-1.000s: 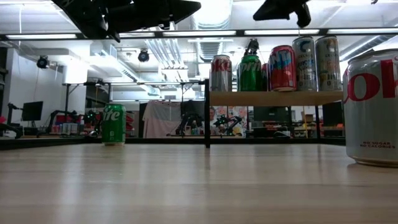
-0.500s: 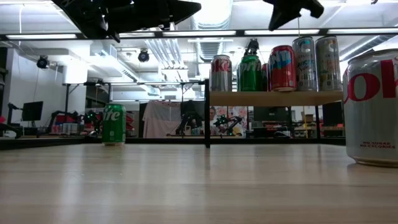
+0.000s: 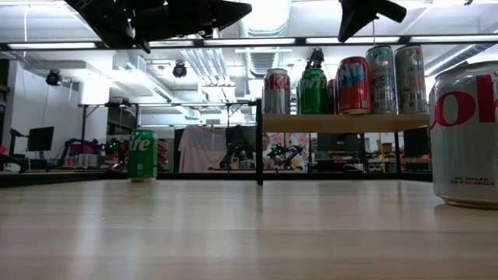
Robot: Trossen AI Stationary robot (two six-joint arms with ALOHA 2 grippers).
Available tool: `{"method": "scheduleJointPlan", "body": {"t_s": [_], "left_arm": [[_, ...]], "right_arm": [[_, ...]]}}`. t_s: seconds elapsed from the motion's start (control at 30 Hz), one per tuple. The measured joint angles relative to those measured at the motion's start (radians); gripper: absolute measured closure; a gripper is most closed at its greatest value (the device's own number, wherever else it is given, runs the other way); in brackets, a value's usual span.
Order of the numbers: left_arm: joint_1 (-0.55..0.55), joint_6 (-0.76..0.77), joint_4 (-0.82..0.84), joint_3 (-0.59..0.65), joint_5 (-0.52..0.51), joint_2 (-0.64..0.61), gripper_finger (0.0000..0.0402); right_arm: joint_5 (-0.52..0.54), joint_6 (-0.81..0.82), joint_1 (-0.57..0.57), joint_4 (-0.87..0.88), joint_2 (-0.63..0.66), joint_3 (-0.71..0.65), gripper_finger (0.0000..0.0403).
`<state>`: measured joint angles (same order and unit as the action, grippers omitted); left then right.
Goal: Place canned beverage on shelf
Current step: Put the orange soda can on the shelf aligned in front of the other orange soda can
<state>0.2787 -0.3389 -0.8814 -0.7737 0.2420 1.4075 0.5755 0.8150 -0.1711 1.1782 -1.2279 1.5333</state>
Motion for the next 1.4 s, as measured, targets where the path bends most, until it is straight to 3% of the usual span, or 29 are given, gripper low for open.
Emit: {"method": "scheduleJointPlan", "body": {"t_s": [0.33,1.07,1.4], "left_arm": [[0.000,0.000,0.000,0.000,0.000,0.000,0.0365],[0.000,-0.011,0.008,0.000,0.000,0.001,0.0365],[0.000,-0.015,0.008,0.000,0.000,0.001,0.0365]], "right_arm": [[0.000,-0.034,-0.042,0.006,-0.071,0.000,0.0394],[0.027,-0.091,-0.045,0.105,-0.083,0.011,0.0394],[0.025,-0.100,-0.039,0.034,-0.076,0.052,0.0394]]}}
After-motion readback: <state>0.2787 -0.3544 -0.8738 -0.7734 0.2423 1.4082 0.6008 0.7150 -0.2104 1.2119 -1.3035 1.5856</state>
